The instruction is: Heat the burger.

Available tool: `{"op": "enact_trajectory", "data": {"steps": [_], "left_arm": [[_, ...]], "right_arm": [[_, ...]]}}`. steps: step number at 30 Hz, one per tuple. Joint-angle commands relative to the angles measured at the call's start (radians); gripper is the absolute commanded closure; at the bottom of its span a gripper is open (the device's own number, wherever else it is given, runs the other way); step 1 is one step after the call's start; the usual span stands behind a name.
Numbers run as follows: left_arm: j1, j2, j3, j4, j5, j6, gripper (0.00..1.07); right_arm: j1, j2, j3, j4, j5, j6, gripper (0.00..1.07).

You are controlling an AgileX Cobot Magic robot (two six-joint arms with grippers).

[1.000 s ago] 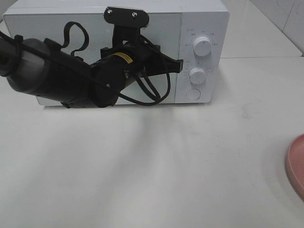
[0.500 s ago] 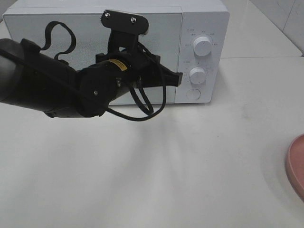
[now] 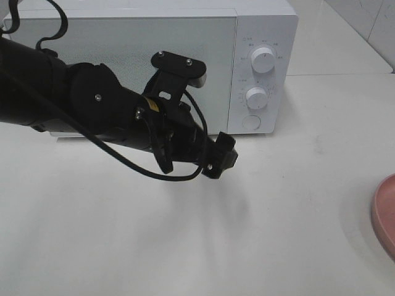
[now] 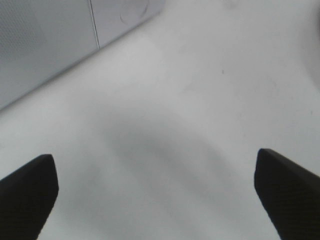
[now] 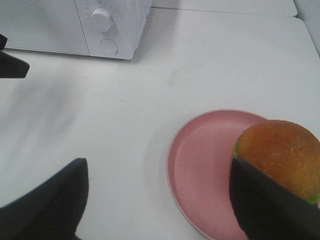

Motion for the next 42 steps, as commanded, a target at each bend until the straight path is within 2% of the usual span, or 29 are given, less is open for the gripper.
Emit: {"op": "enact_trajectory", "data": {"steps": [1, 2, 4, 8, 10, 11, 13, 14, 15, 17, 18, 20, 21, 22, 24, 25, 29, 34, 37, 39, 40, 41, 42], "left_arm": [[0.018, -0.034, 0.002, 0.045, 0.176, -0.002, 0.06], [0.018, -0.034, 0.002, 0.045, 0.176, -0.002, 0.06], [0.047, -0.066, 0.002, 0.046, 0.308, -0.012, 0.06], [0.098, -0.102, 0.002, 0.046, 0.396, -0.029, 0.06], [0.162, -0.141, 0.002, 0.046, 0.474, -0.031, 0.06], [0.162, -0.141, 0.002, 0.046, 0.474, -0.031, 0.06], [0.230, -0.181, 0.002, 0.049, 0.541, -0.054, 0.06], [0.230, -0.181, 0.002, 0.049, 0.541, -0.054, 0.06], [0.277, -0.204, 0.002, 0.054, 0.586, -0.055, 0.06], [0.301, -0.215, 0.002, 0.057, 0.608, -0.055, 0.06], [0.340, -0.234, 0.004, 0.057, 0.645, -0.055, 0.06], [0.358, -0.243, 0.005, 0.057, 0.659, -0.055, 0.06], [0.401, -0.264, 0.008, 0.058, 0.690, -0.057, 0.06], [0.401, -0.264, 0.008, 0.058, 0.690, -0.057, 0.06], [0.457, -0.287, 0.018, 0.060, 0.717, -0.076, 0.06], [0.457, -0.287, 0.018, 0.060, 0.717, -0.076, 0.06], [0.549, -0.330, 0.073, 0.065, 0.738, -0.095, 0.06], [0.607, -0.379, 0.129, 0.073, 0.757, -0.099, 0.06], [0.643, -0.424, 0.163, 0.110, 0.769, -0.127, 0.06], [0.676, -0.477, 0.193, 0.196, 0.775, -0.195, 0.06], [0.676, -0.477, 0.193, 0.196, 0.775, -0.195, 0.06], [0.698, -0.517, 0.208, 0.260, 0.786, -0.247, 0.06], [0.705, -0.533, 0.216, 0.280, 0.790, -0.263, 0.06]], "right_arm": [[-0.006, -0.025, 0.001, 0.003, 0.000, -0.009, 0.32], [-0.006, -0.025, 0.001, 0.003, 0.000, -0.009, 0.32], [-0.006, -0.025, 0.001, 0.003, 0.000, -0.009, 0.32], [-0.006, -0.025, 0.001, 0.003, 0.000, -0.009, 0.32], [-0.006, -0.025, 0.001, 0.003, 0.000, -0.009, 0.32], [-0.006, -0.025, 0.001, 0.003, 0.000, -0.009, 0.32], [-0.006, -0.025, 0.001, 0.003, 0.000, -0.009, 0.32], [-0.006, -0.025, 0.001, 0.003, 0.000, -0.009, 0.32], [-0.006, -0.025, 0.001, 0.003, 0.000, -0.009, 0.32], [-0.006, -0.025, 0.001, 0.003, 0.000, -0.009, 0.32], [-0.006, -0.025, 0.001, 0.003, 0.000, -0.009, 0.32], [-0.006, -0.025, 0.001, 0.003, 0.000, -0.009, 0.32], [-0.006, -0.025, 0.001, 0.003, 0.000, -0.009, 0.32], [-0.006, -0.025, 0.001, 0.003, 0.000, -0.009, 0.32], [-0.006, -0.025, 0.001, 0.003, 0.000, -0.009, 0.32], [-0.006, -0.025, 0.001, 0.003, 0.000, -0.009, 0.32], [-0.006, -0.025, 0.001, 0.003, 0.000, -0.009, 0.32], [-0.006, -0.025, 0.001, 0.003, 0.000, -0.009, 0.32], [-0.006, -0.025, 0.001, 0.003, 0.000, -0.009, 0.32], [-0.006, -0.025, 0.001, 0.003, 0.000, -0.009, 0.32], [-0.006, -0.025, 0.001, 0.003, 0.000, -0.009, 0.32], [-0.006, -0.025, 0.001, 0.003, 0.000, -0.009, 0.32], [-0.006, -0.025, 0.001, 0.003, 0.000, -0.009, 0.32]]}}
